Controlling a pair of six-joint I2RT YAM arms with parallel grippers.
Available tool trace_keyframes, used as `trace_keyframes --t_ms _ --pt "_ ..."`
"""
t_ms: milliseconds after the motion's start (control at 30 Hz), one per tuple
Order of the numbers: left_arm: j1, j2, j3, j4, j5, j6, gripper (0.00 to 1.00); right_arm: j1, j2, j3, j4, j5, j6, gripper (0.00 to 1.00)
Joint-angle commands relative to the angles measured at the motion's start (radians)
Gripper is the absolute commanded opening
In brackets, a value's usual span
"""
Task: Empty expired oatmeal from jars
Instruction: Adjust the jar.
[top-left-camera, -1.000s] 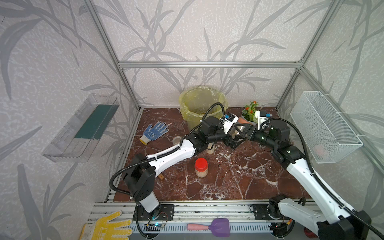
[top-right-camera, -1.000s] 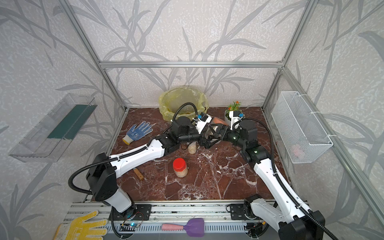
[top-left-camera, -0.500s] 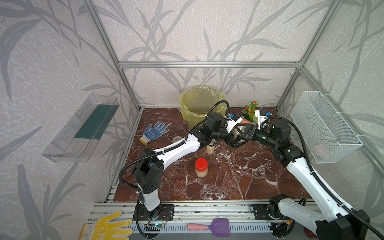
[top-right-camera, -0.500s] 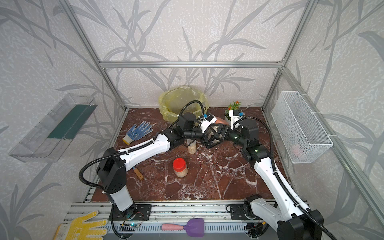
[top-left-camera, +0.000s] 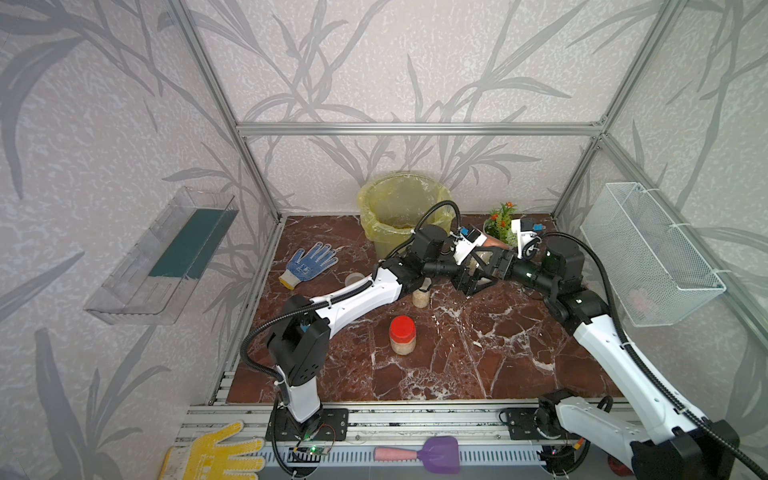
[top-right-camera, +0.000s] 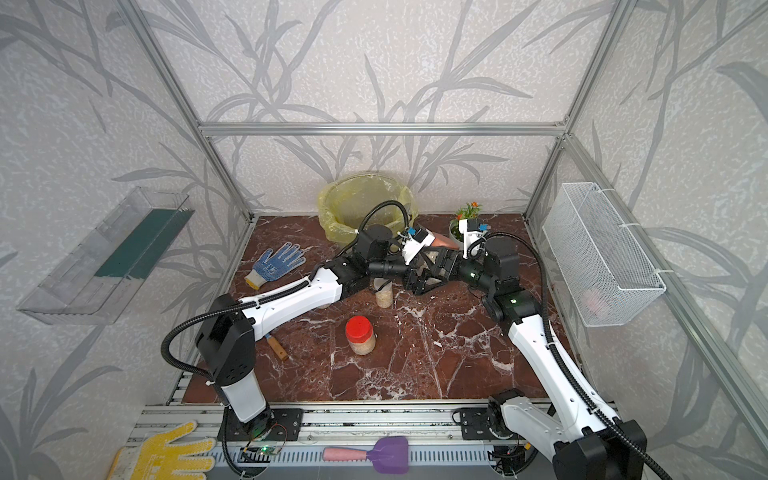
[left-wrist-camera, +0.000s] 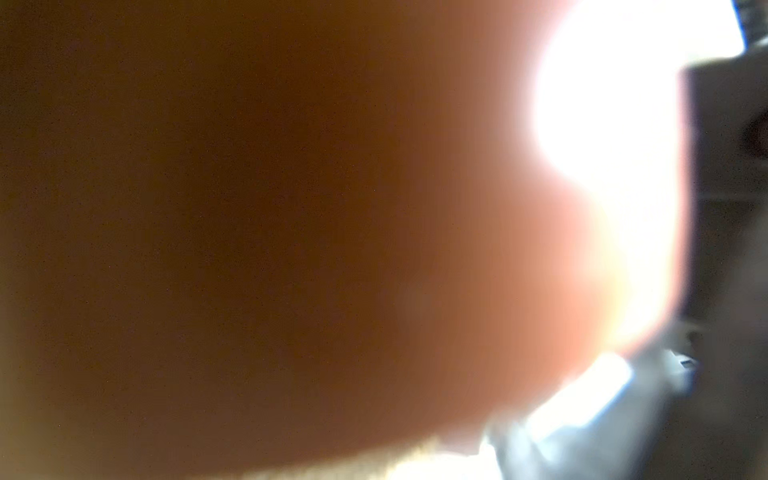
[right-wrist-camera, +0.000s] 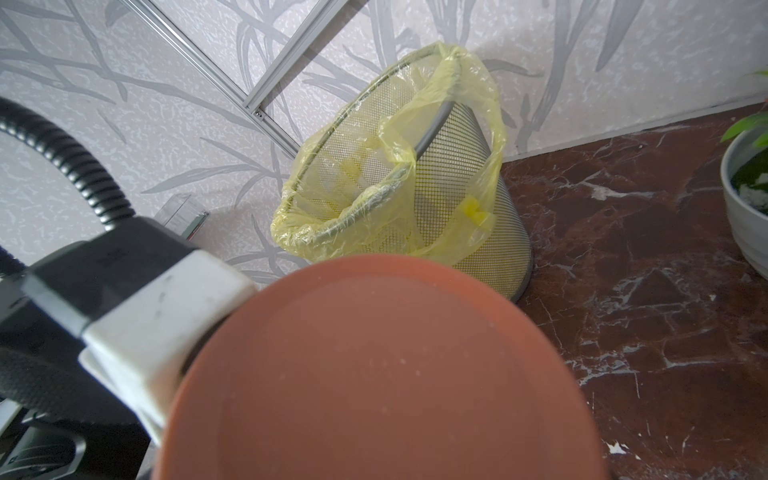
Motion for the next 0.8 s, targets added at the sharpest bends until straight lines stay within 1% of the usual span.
trace_keyframes --t_ms 0,67,133,200,333,467,500,533,600,633,667,733,767 --pt "0.001 0.04 0.033 0.005 -0.003 0.009 0.81 0.011 -0.048 0.017 0.121 -0.074 -0.002 0.26" --pt "0.001 0.052 0.055 -0.016 0.0 0.014 0.71 0.011 -0.054 0.008 0.129 -0.079 -0.009 0.26" --pt "0.001 0.069 0.082 -0.051 0.012 0.027 0.56 0.011 -0.059 0.003 0.125 -0.079 -0.022 0.27" --pt "0.001 0.076 0.096 -0.061 0.008 0.024 0.45 0.011 -0.064 0.0 0.113 -0.08 -0.04 0.28" --pt "0.0 0.088 0.114 -0.072 0.004 0.029 0.24 0.011 -0.073 0.003 0.083 -0.085 -0.069 0.34" --pt "0.0 0.084 0.107 -0.055 -0.025 0.039 0.12 0.011 -0.086 0.012 0.042 -0.083 -0.103 0.4" --pt "-0.001 0.077 0.096 -0.04 -0.039 0.042 0.09 0.011 -0.089 0.015 0.033 -0.085 -0.109 0.44" --pt "-0.001 0.072 0.087 -0.025 -0.051 0.044 0.06 0.012 -0.092 0.018 0.02 -0.084 -0.114 0.51" --pt "-0.001 0.063 0.078 -0.008 -0.07 0.05 0.03 0.011 -0.097 0.027 -0.012 -0.076 -0.123 0.62" --pt "-0.003 0.06 0.075 -0.004 -0.077 0.06 0.0 0.011 -0.1 0.03 -0.023 -0.073 -0.128 0.67" --pt "-0.002 0.056 0.071 0.003 -0.083 0.067 0.0 0.011 -0.103 0.03 -0.03 -0.071 -0.132 0.7" --pt "-0.003 0.054 0.063 0.018 -0.093 0.077 0.0 0.011 -0.11 0.029 -0.049 -0.06 -0.136 0.8" --pt "-0.003 0.051 0.06 0.023 -0.097 0.082 0.0 0.01 -0.113 0.03 -0.058 -0.058 -0.138 0.81"
